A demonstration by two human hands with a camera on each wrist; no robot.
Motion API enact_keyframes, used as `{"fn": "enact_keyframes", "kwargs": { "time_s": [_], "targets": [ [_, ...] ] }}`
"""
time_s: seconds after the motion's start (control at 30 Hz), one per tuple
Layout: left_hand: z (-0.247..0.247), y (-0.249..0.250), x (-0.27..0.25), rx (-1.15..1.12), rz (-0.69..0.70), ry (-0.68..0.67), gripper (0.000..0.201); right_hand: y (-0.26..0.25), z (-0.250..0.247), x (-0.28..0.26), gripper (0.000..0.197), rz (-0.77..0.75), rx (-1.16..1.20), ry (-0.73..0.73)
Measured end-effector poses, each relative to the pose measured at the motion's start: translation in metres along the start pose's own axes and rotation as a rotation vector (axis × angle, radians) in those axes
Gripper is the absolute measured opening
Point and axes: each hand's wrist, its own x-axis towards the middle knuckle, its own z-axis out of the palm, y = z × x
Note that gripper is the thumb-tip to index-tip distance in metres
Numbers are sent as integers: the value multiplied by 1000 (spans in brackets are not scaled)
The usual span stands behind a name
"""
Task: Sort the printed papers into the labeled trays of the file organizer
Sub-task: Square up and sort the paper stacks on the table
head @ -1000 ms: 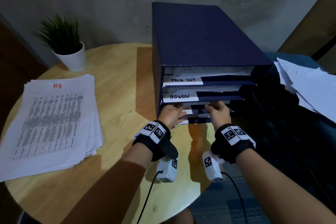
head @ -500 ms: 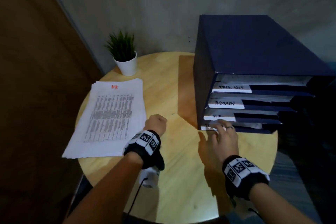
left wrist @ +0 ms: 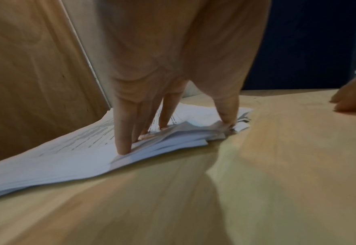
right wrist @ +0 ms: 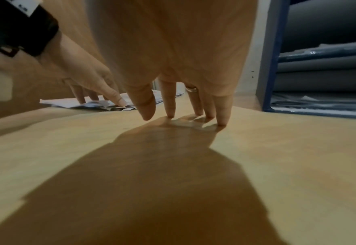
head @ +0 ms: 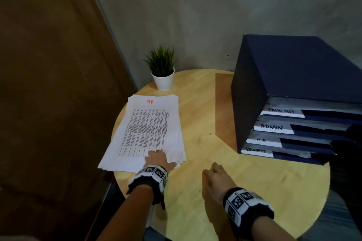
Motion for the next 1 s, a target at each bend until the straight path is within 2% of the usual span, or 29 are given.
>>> {"fn": "enact_keyframes", "kwargs": {
  "time_s": [0.07, 0.23, 0.3, 0.37, 0.53, 0.67, 0.87, 1.0],
  "targets": [
    [2, 0, 2, 13, 0, -2, 73, -2, -2, 3, 45, 8, -59, -53],
    [0, -8, 5, -40, 55, 53, 40, -7, -15, 7, 43, 5, -182, -122],
    [-3, -11, 7, -51, 81, 97, 34, -8, -21, 8, 40, -4, -222, -135],
    [-5, -14, 8, -61, 92, 93, 39, -11, -27, 9, 40, -2, -254, -154],
    [-1, -14, 6, 8, 89, -1, 74, -18, -31, 12, 39, 27, -292, -172],
    [-2, -10, 3, 61, 101, -54, 91, -20, -33, 16, 37, 59, -289, -208],
    [-12, -14, -2, 73, 225, -37, 81, -22, -32, 20, 31, 97, -258, -205],
    [-22, -23, 0, -56, 215, -45, 63, -21, -31, 21, 32, 114, -256, -185]
  ]
}}
